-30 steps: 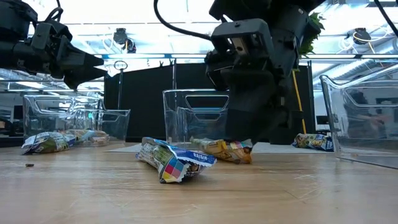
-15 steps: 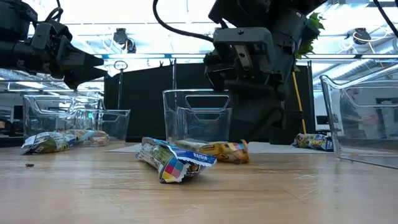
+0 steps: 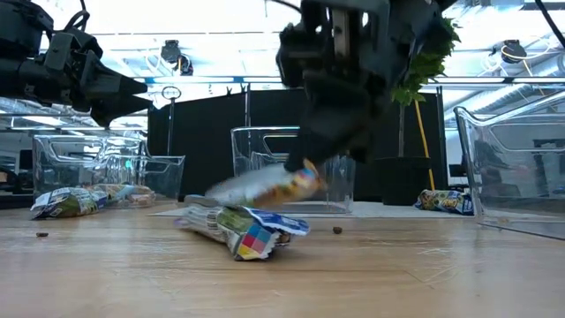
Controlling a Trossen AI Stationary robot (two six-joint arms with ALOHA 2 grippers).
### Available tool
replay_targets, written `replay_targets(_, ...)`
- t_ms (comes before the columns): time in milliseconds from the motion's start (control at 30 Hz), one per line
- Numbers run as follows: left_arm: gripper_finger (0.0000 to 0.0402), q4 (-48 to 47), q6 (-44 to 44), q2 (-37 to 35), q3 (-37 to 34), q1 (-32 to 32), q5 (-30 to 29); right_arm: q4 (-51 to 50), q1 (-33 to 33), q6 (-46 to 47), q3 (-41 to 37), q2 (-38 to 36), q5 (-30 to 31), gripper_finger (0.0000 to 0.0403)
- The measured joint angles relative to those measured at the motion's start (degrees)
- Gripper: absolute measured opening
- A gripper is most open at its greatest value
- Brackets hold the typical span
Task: Pick and place Granola Bars by type
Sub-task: Put the yellow granola bar into the top left transparent bin
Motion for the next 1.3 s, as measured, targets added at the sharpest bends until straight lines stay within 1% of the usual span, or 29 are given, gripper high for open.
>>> replay_targets(133,0.0253,0.0,0.0,0.0,0.0,0.0,0.0,-0.1,0.7,-2.9,0.0,-2.7,3.8,0.0)
replay_targets(233,0.0253,0.0,0.0,0.0,0.0,0.0,0.0,0.1,1.2,-6.8,0.0,-4.9,7.0,0.0)
replay_targets(367,0.0253,0.0,0.0,0.0,0.0,0.0,0.0,0.7,2.1,-14.9,0.0,-6.9,12.9,0.0)
replay_targets(467,0.0253,0.0,0.0,0.0,0.0,0.0,0.0,5.0,2.3,-21.7,-0.4,-7.0,15.8,0.0)
replay_targets(633,0.0253,0.0,0.0,0.0,0.0,0.0,0.0,18.2,1.7,-29.4,-5.4,-7.1,15.5,0.0)
replay_targets(700,0.0253,0.0,0.0,0.0,0.0,0.0,0.0,21.1,1.0,-30.6,-7.4,-7.7,14.0,0.0)
replay_targets(833,0.0253,0.1,0.0,0.0,0.0,0.0,0.0,28.3,-0.1,-34.2,-11.6,-10.0,14.2,0.0)
replay_targets(933,0.0253,0.1,0.0,0.0,0.0,0.0,0.0,35.7,-0.8,-36.7,-15.4,-12.2,14.0,0.0)
replay_targets(1033,0.0253,0.0,0.0,0.0,0.0,0.0,0.0,41.5,-1.8,-37.6,-18.8,-14.1,12.5,0.0)
replay_targets(1167,0.0253,0.5,-0.1,0.0,0.0,0.0,0.0,42.3,-3.2,-35.5,-21.3,-15.0,8.1,0.0)
replay_targets(1233,0.0253,1.4,-0.3,0.0,0.0,0.0,0.0,42.6,-3.9,-34.3,-20.9,-13.2,5.2,0.0001)
replay_targets(1300,0.0253,2.1,-0.7,0.0,0.0,0.0,0.0,40.4,-4.2,-36.6,-19.0,-10.6,2.4,0.0009)
